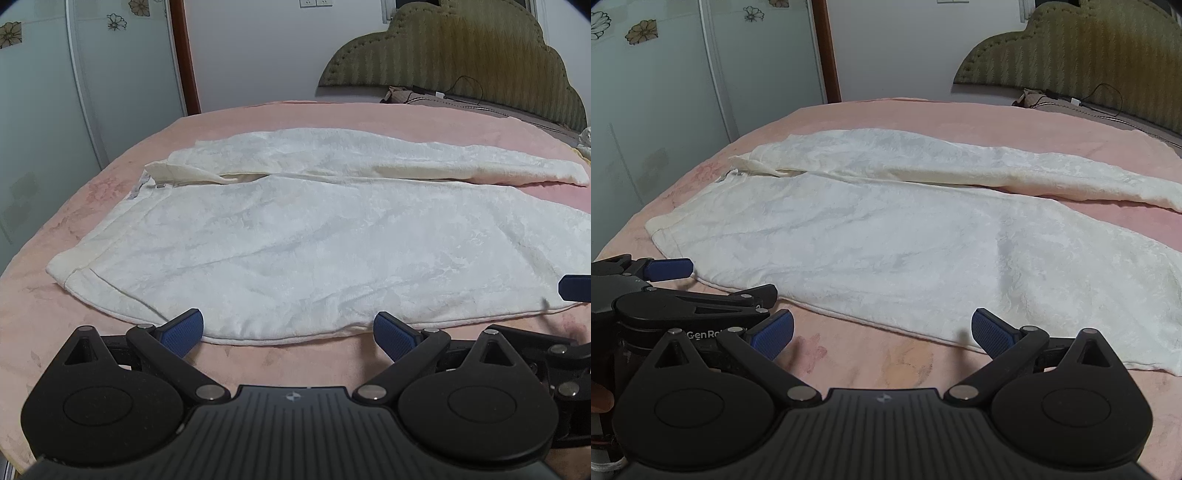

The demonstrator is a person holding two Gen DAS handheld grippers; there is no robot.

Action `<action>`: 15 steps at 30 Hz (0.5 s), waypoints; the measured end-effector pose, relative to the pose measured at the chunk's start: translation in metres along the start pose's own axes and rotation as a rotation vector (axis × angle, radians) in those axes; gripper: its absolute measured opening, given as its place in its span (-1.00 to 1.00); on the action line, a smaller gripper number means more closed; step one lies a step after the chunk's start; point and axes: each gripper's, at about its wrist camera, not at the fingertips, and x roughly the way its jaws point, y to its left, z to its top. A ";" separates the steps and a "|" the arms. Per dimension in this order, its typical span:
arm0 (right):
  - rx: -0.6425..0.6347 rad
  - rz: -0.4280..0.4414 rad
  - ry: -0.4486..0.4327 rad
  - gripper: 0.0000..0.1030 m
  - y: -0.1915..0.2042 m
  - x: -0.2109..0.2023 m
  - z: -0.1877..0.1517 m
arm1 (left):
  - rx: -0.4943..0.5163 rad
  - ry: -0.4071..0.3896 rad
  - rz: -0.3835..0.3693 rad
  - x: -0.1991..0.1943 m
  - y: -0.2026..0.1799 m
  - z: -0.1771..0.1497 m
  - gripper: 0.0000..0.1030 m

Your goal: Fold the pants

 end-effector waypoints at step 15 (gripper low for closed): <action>-0.179 -0.014 -0.380 1.00 -0.006 -0.038 0.009 | -0.016 -0.124 0.032 0.010 0.017 0.040 0.95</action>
